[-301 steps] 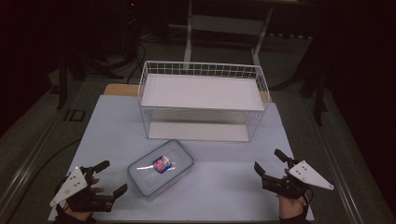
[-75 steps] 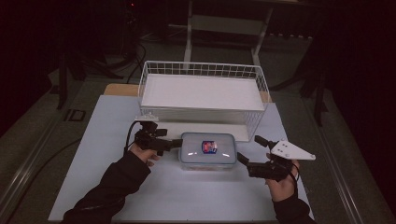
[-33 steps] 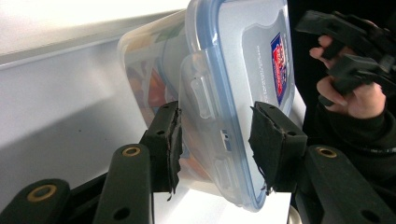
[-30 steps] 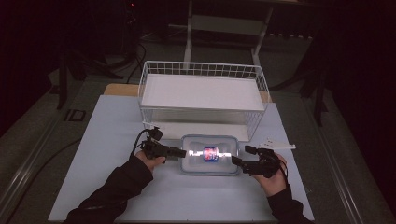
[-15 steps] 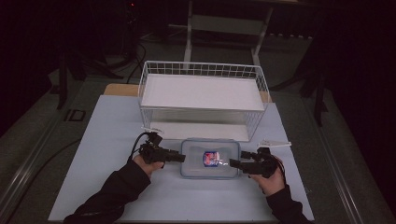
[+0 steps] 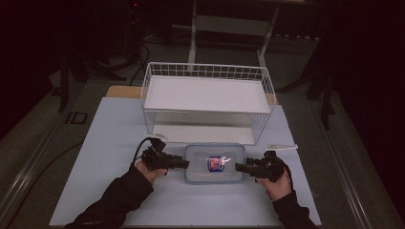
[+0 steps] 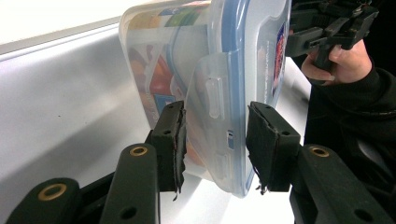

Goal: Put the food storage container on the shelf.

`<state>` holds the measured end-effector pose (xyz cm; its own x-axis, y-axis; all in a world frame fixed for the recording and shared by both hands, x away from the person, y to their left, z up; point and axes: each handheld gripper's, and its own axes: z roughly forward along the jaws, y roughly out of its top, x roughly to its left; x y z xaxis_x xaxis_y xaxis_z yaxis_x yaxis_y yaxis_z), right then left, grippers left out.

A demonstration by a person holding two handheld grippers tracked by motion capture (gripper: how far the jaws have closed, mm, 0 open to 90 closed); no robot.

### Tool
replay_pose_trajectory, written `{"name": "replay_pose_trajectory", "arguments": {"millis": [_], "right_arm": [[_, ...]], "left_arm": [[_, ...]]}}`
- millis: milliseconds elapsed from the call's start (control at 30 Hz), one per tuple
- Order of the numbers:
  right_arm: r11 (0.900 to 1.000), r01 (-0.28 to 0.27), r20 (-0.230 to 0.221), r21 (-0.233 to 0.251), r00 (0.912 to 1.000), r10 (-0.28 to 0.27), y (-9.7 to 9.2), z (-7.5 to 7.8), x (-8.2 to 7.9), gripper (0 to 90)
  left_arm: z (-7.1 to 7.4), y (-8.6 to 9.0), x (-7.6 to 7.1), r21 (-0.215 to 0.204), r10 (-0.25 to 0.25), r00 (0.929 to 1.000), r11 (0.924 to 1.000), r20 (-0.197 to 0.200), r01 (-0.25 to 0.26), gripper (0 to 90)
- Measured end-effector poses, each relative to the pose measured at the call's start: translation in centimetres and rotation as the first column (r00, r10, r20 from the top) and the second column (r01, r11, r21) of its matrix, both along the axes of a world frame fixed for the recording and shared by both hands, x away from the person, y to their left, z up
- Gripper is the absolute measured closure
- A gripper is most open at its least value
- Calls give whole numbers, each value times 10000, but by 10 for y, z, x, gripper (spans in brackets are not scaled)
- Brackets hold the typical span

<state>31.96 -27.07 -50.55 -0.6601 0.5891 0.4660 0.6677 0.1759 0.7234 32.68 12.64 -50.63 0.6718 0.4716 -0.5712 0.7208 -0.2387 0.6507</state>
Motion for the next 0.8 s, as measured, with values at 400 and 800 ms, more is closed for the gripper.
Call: {"name": "replay_pose_trajectory", "arguments": {"millis": [400,800], "right_arm": [[9997,158,-178,210,9997,-154,-1,3,-5,438],[9994,173,948,311,9953,-201,9,32,13,434]], "left_arm": [[8,-2,-12,134,320,9979,9994,569,-328,579],[32,7,0,-165,872,9818,9962,1688,-857,576]]}}
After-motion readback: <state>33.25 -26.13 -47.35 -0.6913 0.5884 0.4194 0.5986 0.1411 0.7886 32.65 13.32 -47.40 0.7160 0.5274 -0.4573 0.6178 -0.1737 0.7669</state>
